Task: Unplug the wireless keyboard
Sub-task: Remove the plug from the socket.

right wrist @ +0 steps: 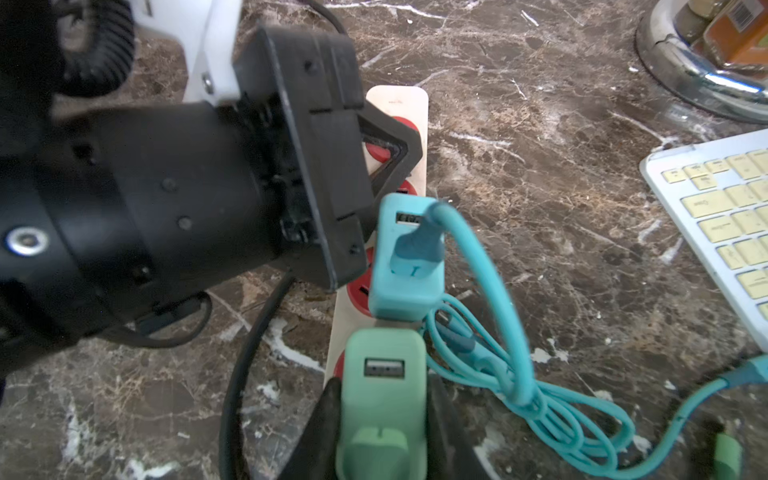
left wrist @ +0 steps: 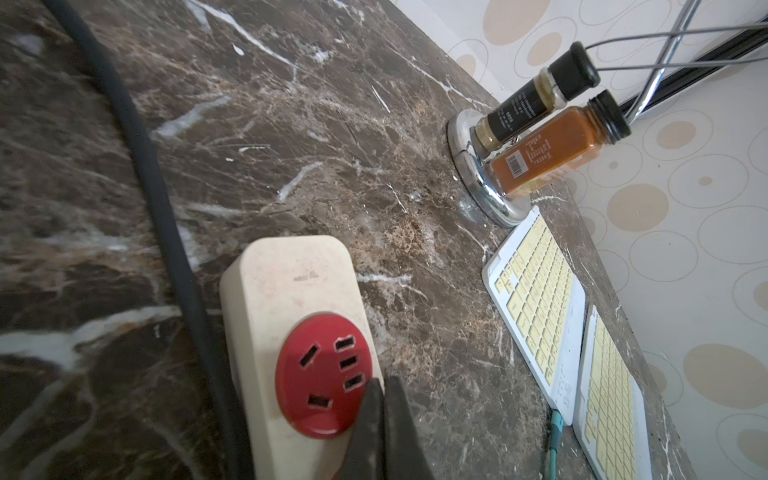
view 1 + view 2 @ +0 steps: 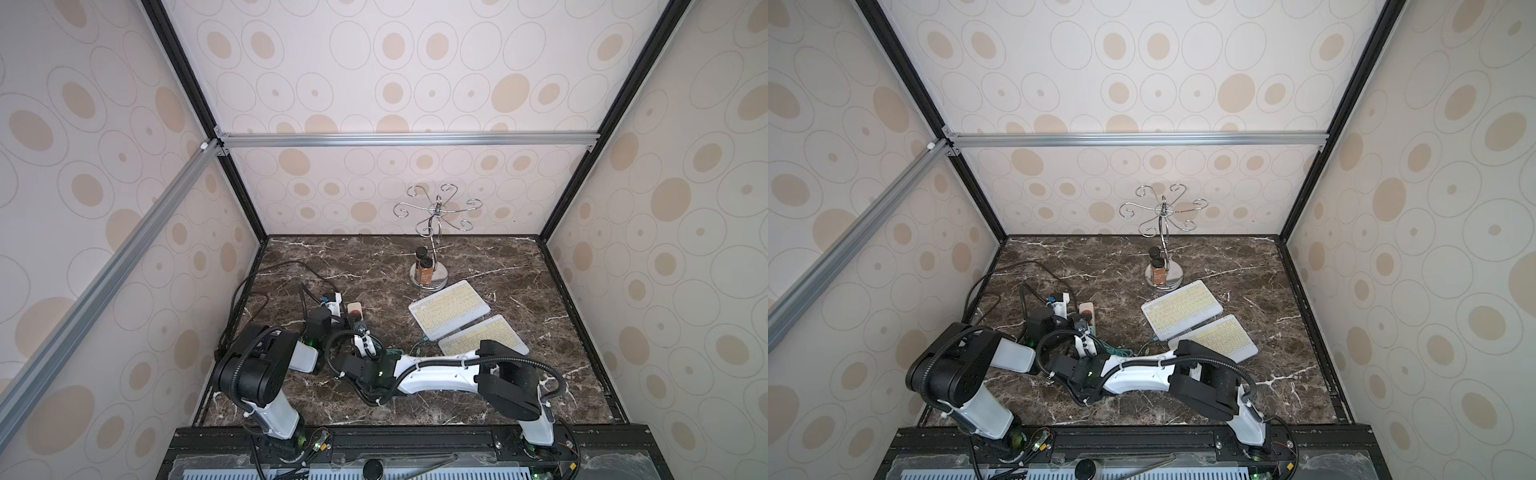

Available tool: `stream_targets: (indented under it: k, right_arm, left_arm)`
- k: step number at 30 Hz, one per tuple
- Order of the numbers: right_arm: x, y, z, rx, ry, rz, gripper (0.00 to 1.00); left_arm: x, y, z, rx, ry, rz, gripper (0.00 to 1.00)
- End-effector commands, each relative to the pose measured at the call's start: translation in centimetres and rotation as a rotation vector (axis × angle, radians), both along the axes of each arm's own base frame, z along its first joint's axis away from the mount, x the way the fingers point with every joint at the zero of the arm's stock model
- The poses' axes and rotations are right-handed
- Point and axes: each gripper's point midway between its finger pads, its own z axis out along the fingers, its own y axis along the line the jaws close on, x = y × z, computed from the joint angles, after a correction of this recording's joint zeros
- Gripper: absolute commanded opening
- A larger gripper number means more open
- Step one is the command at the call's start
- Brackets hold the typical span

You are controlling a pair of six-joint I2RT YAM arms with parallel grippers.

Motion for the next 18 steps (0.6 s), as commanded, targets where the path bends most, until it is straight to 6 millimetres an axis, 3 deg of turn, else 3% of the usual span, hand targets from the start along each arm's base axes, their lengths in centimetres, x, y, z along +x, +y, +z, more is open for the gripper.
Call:
stream_targets:
  k: [1,4,7,11,18]
  right_arm:
    - [-3.6,2.8,-0.4,-0.011,0.093,0.109,0.00]
    - [-3.8,3.5,-0.5,0.055,0.107,0.137,0.00]
    - [-3.6,3.0,-0.1,0.092,0.090,0.131,0.00]
    - [-3.2,2.1,0.1,0.047,0.074,0.103,0.00]
    - [-3.2,2.8,0.2,-0.030,0.085,0.102,0.00]
  left_arm:
    - [-2.5,0.4,-5.0,0.077,0.170,-0.010,0.00]
    - [-2.5,0.4,-5.0,0.076,0.172,-0.010,0.00]
    - [-2.5,0.5,-4.7,0.079,0.163,-0.005,0.00]
    - [-2.5,0.7,-4.6,0.085,0.157,0.005,0.00]
    - [-2.7,0.4,-4.9,0.070,0.165,-0.004,0.00]
